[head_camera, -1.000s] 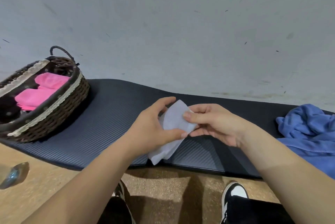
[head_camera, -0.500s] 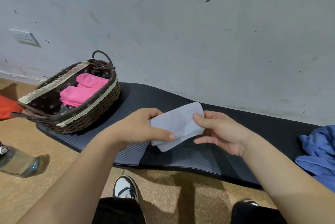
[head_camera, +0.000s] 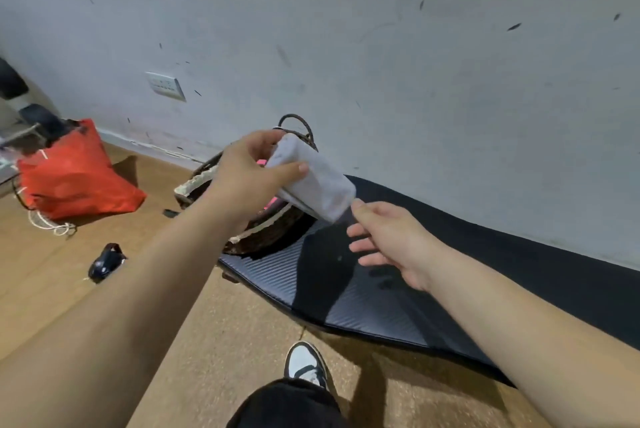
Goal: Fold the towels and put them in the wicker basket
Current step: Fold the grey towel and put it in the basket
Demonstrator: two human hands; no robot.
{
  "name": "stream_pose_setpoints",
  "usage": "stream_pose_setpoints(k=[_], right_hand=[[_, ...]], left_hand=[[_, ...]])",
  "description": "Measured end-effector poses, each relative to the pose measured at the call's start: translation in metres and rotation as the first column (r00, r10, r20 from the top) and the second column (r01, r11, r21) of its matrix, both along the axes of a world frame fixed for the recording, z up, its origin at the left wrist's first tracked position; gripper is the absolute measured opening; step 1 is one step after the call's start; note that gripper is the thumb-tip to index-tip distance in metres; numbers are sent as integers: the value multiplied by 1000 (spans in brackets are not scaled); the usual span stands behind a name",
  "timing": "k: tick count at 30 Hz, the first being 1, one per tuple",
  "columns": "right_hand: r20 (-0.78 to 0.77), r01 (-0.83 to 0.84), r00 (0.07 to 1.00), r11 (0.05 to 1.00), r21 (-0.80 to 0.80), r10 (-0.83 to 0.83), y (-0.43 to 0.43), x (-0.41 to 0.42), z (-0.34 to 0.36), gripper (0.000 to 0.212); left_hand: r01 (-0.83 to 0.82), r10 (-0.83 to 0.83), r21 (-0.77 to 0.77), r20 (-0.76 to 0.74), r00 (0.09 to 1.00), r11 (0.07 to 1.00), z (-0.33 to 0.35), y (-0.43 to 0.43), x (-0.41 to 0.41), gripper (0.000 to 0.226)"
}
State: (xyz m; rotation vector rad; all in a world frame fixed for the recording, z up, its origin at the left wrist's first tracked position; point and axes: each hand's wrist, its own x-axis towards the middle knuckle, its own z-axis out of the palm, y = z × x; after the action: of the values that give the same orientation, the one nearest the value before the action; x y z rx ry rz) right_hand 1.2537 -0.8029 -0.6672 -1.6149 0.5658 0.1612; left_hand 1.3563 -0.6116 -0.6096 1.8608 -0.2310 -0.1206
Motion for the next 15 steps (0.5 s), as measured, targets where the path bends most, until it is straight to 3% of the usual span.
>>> stream_pose_setpoints(k=[3, 8, 10, 15], right_hand=[[20, -36, 999, 999, 22, 36, 27, 35, 16, 44], [29, -79, 997, 996, 47, 78, 62, 74, 28, 48], [31, -93, 995, 995, 47, 92, 68, 82, 25, 49], [18, -105, 994, 993, 46, 104, 69, 86, 14, 51]], left_hand=[[-127, 104, 164, 145, 984, 978, 16, 33, 31, 60], [-206, 162, 265, 179, 970, 942, 16, 72, 71, 62], [-185, 151, 301, 132, 980, 936, 11, 83, 86, 61], [-9, 98, 423, -187, 977, 906, -22, 89, 106, 37]])
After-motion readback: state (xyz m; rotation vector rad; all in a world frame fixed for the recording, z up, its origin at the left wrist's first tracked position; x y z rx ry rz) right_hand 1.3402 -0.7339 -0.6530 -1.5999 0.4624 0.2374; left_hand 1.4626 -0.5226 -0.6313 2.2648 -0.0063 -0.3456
